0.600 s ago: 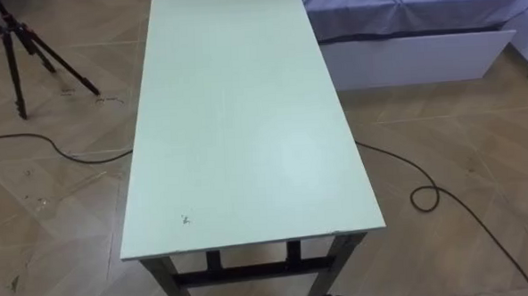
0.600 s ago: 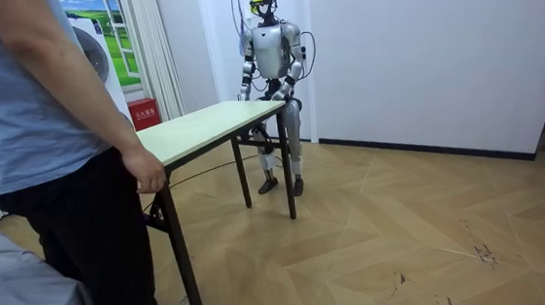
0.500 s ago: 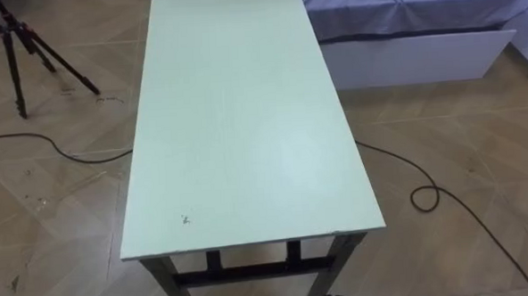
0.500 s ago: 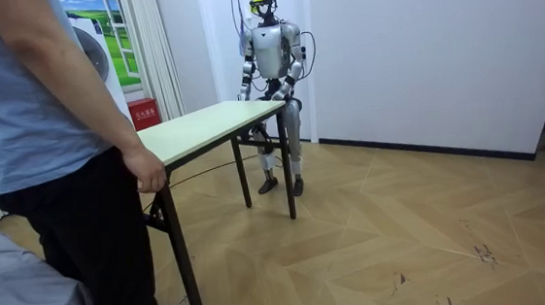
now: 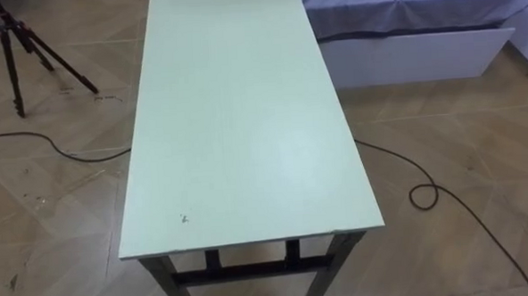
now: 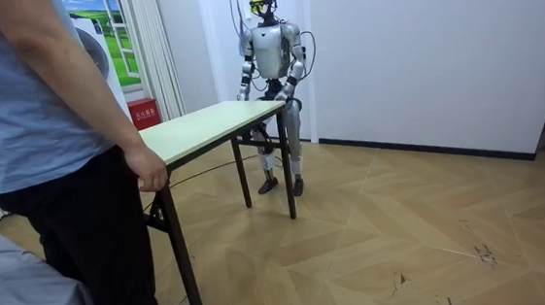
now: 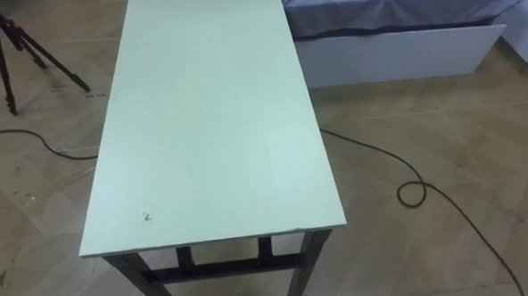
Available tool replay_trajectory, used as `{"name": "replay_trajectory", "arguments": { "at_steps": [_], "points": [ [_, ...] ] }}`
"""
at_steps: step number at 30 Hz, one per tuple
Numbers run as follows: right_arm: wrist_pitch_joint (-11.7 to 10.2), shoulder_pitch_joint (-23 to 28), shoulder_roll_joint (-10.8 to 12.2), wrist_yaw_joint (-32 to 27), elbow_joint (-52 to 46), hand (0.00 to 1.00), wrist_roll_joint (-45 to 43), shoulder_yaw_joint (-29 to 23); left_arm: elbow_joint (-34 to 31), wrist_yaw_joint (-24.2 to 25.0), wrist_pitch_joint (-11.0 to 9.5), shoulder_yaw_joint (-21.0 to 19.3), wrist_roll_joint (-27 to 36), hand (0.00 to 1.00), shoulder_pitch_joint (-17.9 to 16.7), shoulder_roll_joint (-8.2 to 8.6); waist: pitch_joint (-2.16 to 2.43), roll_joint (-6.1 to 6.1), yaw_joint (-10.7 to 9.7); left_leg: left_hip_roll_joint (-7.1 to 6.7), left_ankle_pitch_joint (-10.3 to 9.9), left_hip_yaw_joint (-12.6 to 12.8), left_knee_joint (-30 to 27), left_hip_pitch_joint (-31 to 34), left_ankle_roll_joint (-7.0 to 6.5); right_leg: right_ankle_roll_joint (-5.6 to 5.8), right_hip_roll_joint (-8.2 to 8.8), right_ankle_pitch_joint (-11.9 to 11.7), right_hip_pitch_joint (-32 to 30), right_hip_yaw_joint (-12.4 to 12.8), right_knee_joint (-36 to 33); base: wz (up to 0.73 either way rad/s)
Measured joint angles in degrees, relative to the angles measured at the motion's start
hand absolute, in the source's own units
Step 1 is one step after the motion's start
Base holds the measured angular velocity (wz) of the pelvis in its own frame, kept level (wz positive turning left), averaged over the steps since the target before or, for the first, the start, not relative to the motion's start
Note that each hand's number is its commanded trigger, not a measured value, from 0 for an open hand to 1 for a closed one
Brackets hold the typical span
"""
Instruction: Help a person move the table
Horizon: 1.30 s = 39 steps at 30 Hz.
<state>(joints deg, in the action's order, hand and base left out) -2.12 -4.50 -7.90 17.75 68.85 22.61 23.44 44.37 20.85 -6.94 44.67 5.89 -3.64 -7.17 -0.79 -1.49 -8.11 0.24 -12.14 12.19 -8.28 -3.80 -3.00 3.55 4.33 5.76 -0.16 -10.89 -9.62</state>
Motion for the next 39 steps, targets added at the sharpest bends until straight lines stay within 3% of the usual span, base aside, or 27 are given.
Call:
{"name": "replay_trajectory", "arguments": {
  "at_steps": [3, 5, 10, 13, 14, 15, 16, 17, 19, 20, 24, 27, 30, 35, 39],
  "points": [
    [0.9, 0.0, -1.0, 1.8, -0.1, 0.00, -0.3, -0.1, 0.1, 4.3, 1.8, 0.0, 1.2, 0.00, -0.3, -2.53, -0.14, 0.23, 0.3, 0.05, 0.0, -0.1, 0.0, 0.1, 0.01, 0.00, -0.02, 0.0, 0.0, -0.1, 0.0, 0.00],
    [1.0, 0.0, -1.5, 3.0, -0.4, 0.00, -0.2, -0.1, 0.1, 6.2, 2.5, -0.5, 1.4, 0.00, -0.5, -3.31, -0.19, 0.32, 0.6, 0.08, 0.0, -0.1, -0.1, 0.0, 0.01, 0.00, 0.00, 0.0, -0.2, -0.1, 0.0, 0.00],
    [1.1, 0.4, -1.5, 5.6, -5.1, 0.00, -0.2, 0.0, -0.5, 9.7, 3.9, -1.8, 1.3, 0.00, -0.7, -3.13, -0.34, 0.87, 0.7, 0.15, 0.0, 0.3, -0.1, 0.2, 0.06, -0.06, -0.02, 0.0, -0.5, 0.0, 0.0, -0.05],
    [1.7, 1.0, -1.4, 7.5, -8.3, 0.00, 0.0, 0.0, -0.6, 11.6, 5.0, -2.4, 1.4, 0.00, -0.7, -2.89, -0.19, 1.25, 0.6, 0.13, 0.0, 0.2, -0.2, 0.3, 0.07, -0.06, -0.04, 0.0, -0.6, -0.2, -0.1, 0.02],
    [2.3, 1.1, -1.6, 7.3, -9.4, 0.00, 4.5, 2.0, -0.6, 11.6, 5.6, -1.0, 5.3, 0.00, -0.4, -3.30, -0.08, 1.39, 0.6, 0.03, -0.1, -0.3, -0.6, 1.0, 0.10, -0.06, -0.01, 0.0, -0.7, -0.5, -0.3, 0.20],
    [2.8, 1.2, -2.2, 6.9, -12.4, 0.00, 10.9, 5.0, -2.1, 11.5, 5.8, 1.4, 11.2, 0.00, -0.3, -5.64, 0.02, 1.47, 0.4, 0.11, -0.2, -1.2, -1.2, 1.9, 0.19, -0.06, 0.02, 0.0, -1.0, -0.9, -0.5, 0.21],
    [2.7, 1.5, -2.3, 6.8, -14.5, 0.00, 12.8, 5.6, -3.7, 11.4, 5.7, 1.6, 13.1, 0.00, -0.9, -6.69, 0.01, 1.33, 0.4, 0.12, -0.2, -1.3, -1.2, 2.2, 0.21, -0.06, -0.01, 0.0, -1.4, -0.9, -0.5, 0.08],
    [2.6, 3.0, -2.5, 6.7, -19.6, 0.00, 14.5, 4.8, -7.6, 11.5, 5.7, -1.0, 17.7, 0.00, -3.7, -8.36, 0.05, 1.19, 1.3, 0.22, -0.1, -1.2, -1.2, 2.5, 0.27, -0.12, -0.17, -0.1, -2.0, -0.5, -0.4, -0.22],
    [1.7, 5.3, -2.5, 7.8, -24.7, 0.00, 20.2, 2.7, -9.6, 12.6, 5.7, -7.4, 34.4, 0.00, -8.1, -8.07, 0.14, 1.38, 4.1, 0.54, -0.2, -0.5, -1.4, 2.4, 0.43, -0.41, -0.50, -0.2, -2.6, 0.4, -0.5, -0.31],
    [1.3, 6.0, -1.8, 8.8, -25.1, 0.00, 22.0, -0.5, -9.4, 12.7, 6.0, -12.2, 42.2, 0.00, -9.1, -6.80, 0.08, 1.53, 5.5, 0.89, -0.3, -0.6, -1.6, 2.1, 0.47, -0.47, -0.52, -0.3, -2.2, 0.6, -0.2, 0.00],
    [2.2, 8.6, -2.3, 8.7, -30.7, 0.00, 28.0, -3.7, -8.0, 8.8, 7.3, -25.9, 56.9, 0.00, -6.9, -5.89, -0.04, 2.20, 7.8, 0.90, -0.3, -2.8, -2.1, 2.0, 0.52, -0.47, -0.48, -0.2, -0.6, -0.6, 0.1, 0.26],
    [2.5, 12.0, -2.7, 9.0, -36.2, 0.00, 29.3, -3.8, -10.3, 5.4, 7.8, -28.1, 60.0, 0.00, -7.5, -5.90, 0.06, 2.59, 8.3, 0.93, -0.3, -3.2, -1.9, 2.2, 0.58, -0.47, -0.52, -0.2, -0.4, -1.3, 0.1, 0.09],
    [3.7, 14.1, -2.9, 9.4, -37.1, 0.00, 29.1, -3.3, -12.2, 1.7, 8.5, -27.6, 59.9, 0.00, -8.8, -4.57, 0.08, 2.14, 8.4, 0.75, -0.3, -4.4, -2.1, 2.2, 0.59, -0.46, -0.54, -0.2, 0.2, -2.1, 0.0, 0.19],
    [4.7, 15.4, -3.5, 9.9, -41.3, 0.00, 29.1, -3.5, -20.9, -0.7, 8.6, -28.3, 59.9, 0.00, -11.8, -4.57, 0.14, 1.74, 8.6, 0.86, -0.3, -5.0, -2.2, 2.2, 0.64, -0.46, -0.49, -0.2, 0.5, -2.5, 0.0, 0.06],
    [4.7, 16.6, -3.4, 10.3, -45.1, 0.00, 29.3, -3.5, -26.4, -0.7, 8.5, -29.2, 59.9, 0.00, -12.3, -4.62, 0.16, 1.55, 8.8, 0.90, -0.3, -5.7, -1.9, 1.4, 0.64, -0.40, -0.50, -0.2, 1.4, -2.9, 0.1, 0.09]
  ]
}}
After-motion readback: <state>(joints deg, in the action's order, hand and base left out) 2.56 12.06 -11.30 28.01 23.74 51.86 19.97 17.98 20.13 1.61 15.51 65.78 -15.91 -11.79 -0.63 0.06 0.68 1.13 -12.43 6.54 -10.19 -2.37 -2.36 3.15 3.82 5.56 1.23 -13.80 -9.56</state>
